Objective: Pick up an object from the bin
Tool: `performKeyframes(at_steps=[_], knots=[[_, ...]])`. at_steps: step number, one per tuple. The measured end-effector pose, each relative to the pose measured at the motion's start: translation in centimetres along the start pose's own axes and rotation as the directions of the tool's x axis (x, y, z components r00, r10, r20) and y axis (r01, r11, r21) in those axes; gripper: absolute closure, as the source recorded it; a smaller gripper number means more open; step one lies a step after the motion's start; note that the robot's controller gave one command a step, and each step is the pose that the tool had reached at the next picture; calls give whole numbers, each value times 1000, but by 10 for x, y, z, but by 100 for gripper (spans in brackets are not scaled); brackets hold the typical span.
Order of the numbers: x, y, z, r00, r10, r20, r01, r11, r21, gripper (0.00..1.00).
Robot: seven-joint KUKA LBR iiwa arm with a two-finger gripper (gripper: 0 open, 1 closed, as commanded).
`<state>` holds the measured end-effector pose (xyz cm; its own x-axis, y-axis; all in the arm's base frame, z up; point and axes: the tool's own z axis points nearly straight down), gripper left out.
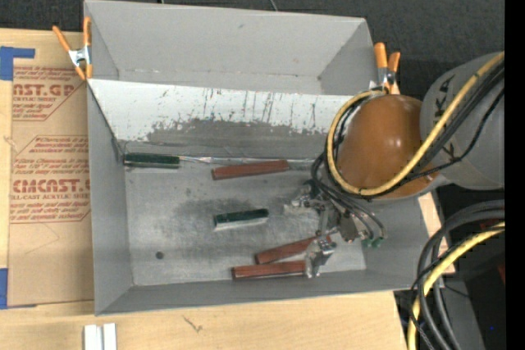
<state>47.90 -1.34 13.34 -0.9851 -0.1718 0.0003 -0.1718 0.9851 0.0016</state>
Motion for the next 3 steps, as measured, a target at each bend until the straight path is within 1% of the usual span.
performKeyframes(at_steps=[1, 2, 3], knots=[[-9, 3, 59, 975, -222, 31, 222, 975, 11, 0], [-7, -1, 58, 986, -167, 25, 167, 986, 4, 100], [-7, -1, 58, 986, -167, 25, 166, 986, 4, 100]])
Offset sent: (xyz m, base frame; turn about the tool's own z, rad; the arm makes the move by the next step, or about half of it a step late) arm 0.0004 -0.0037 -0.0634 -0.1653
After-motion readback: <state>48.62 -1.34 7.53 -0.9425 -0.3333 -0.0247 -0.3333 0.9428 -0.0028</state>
